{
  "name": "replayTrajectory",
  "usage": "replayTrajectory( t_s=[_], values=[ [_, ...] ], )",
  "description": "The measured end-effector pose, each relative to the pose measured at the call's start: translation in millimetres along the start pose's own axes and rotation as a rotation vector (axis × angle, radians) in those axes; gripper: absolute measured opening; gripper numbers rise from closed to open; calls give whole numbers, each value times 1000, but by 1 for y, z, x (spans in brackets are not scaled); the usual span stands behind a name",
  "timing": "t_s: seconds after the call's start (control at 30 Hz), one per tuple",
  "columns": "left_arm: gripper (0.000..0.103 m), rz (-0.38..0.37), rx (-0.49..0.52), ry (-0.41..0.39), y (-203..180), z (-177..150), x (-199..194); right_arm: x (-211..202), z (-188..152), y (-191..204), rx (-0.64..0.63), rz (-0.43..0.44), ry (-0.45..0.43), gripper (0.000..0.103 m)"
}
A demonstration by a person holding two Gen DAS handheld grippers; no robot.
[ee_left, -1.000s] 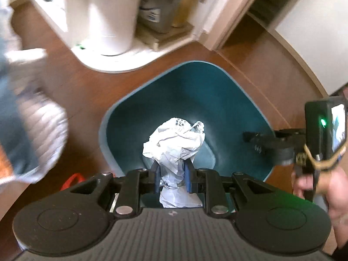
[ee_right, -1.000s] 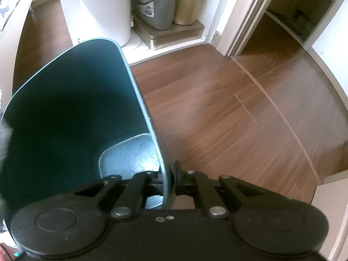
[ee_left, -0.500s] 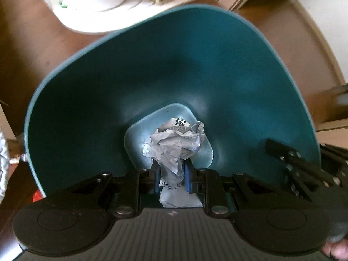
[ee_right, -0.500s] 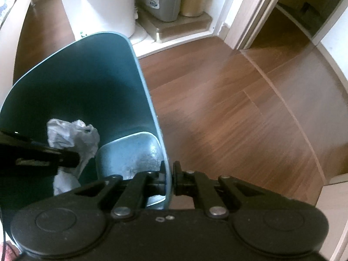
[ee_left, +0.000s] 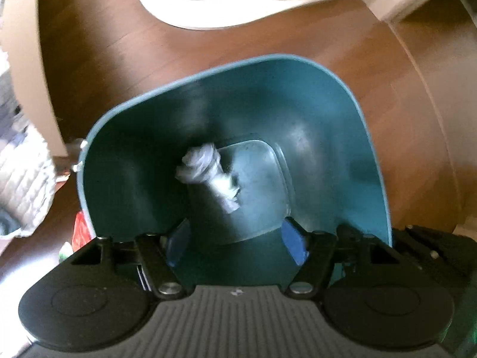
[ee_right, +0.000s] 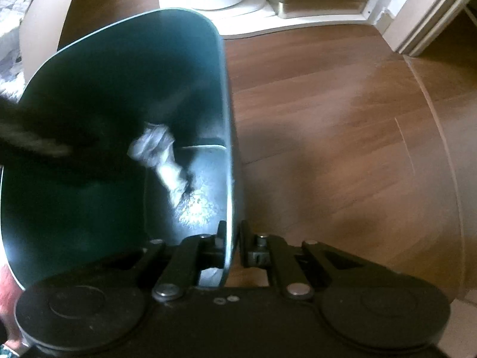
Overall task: Collect trash
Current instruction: 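Carry the white bag over the wastebasket and open the left tool, then move the left tool to the red snack wrapper and grasp it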
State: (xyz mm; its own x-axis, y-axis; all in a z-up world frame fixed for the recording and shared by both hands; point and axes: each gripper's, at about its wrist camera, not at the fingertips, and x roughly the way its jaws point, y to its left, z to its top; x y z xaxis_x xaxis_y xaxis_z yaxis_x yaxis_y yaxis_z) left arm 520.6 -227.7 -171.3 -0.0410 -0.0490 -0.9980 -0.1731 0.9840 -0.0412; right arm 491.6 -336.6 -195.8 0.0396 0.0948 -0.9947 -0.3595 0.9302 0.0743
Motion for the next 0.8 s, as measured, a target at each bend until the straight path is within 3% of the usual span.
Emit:
replayTrajectory(
  t_s=[0.2,0.37,0.63,0.8],
  values=[
    [67,-34,-113,-45,19,-15,-26,-6,31,-10,-47,-27,21,3],
    [67,-94,-204,-79,44,-22,-49,-19,53,11,-148,-39,27,3],
    [67,-157,-346,-128,116,-52,-96,-25,98,36,-303,-79,85,4],
    [67,-86,-421,-177,158,-73,-116,-37,129,74,-457,-115,98,4]
  ],
)
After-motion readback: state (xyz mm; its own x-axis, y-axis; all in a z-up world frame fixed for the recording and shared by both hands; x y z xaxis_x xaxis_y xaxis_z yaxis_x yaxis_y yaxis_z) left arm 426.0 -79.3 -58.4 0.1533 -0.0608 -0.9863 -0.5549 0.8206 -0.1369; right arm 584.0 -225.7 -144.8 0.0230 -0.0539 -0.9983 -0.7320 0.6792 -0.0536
